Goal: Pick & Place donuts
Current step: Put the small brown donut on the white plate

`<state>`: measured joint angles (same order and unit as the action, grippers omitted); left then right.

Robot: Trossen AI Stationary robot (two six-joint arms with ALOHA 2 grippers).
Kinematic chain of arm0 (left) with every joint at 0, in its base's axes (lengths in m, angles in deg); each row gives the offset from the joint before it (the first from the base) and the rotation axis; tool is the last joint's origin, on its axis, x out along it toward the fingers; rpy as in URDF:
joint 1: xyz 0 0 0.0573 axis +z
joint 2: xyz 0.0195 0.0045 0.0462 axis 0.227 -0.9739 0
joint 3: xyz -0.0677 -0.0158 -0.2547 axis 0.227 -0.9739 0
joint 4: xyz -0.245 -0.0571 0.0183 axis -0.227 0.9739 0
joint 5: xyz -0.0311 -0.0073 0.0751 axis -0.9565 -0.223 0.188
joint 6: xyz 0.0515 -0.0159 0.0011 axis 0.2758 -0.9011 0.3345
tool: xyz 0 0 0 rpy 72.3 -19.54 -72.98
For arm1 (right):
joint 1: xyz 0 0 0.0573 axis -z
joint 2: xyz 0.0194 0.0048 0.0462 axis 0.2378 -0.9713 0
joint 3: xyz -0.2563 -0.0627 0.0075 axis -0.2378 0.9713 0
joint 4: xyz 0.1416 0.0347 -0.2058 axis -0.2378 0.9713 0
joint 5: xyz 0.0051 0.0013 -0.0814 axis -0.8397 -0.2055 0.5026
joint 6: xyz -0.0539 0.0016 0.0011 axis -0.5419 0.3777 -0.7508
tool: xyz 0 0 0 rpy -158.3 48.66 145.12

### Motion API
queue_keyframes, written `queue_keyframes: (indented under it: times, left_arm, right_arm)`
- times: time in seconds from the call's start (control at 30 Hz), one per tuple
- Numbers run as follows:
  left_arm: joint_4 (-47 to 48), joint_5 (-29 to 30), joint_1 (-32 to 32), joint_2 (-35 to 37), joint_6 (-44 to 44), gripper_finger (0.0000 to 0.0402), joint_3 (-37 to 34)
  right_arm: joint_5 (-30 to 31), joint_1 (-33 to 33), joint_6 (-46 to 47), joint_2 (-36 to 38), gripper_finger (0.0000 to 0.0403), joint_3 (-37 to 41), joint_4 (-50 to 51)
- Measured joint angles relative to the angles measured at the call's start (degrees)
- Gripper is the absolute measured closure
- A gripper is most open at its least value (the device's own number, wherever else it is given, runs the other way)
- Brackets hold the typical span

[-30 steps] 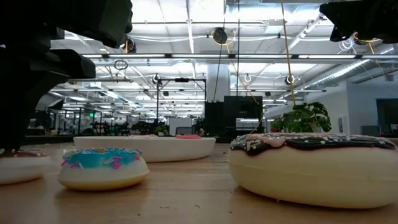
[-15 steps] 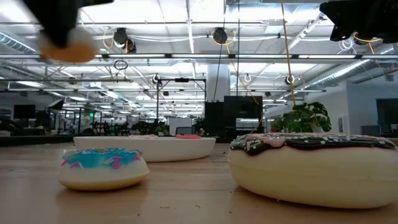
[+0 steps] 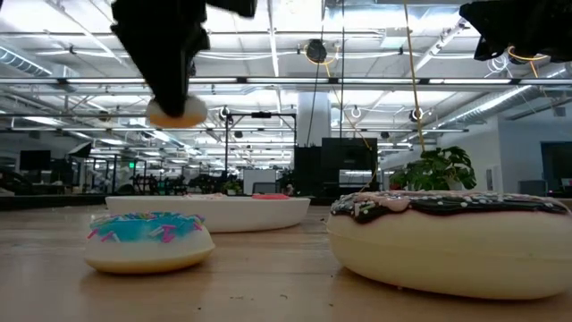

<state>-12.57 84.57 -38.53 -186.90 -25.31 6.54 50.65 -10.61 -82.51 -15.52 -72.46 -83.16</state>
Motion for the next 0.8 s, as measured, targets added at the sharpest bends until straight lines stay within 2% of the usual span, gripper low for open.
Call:
queue_keyframes:
  times: [0.23, 0.43, 0.67, 0.8]
  left_arm:
    - [-6.62, -7.18, 1.43, -2.69, 4.34, 0.0370, -5.62]
    - [-8.07, -7.99, 2.07, -2.91, 4.40, 0.0393, -10.04]
    - [-10.91, -10.00, 2.56, -2.89, 4.24, 0.0369, -12.21]
    - [-10.86, -9.97, 2.58, -2.89, 4.41, 0.0380, -12.10]
  right_arm:
    - [0.00, 0.00, 0.11, 0.00, 0.0403, 0.00, 0.01]
    - [0.02, 0.00, 0.11, -0.02, 0.0403, 0.00, 0.00]
    - [0.00, 0.00, 0.11, -0.01, 0.0403, 0.00, 0.00]
    - [0.00, 0.00, 0.11, -0.01, 0.0403, 0.00, 0.00]
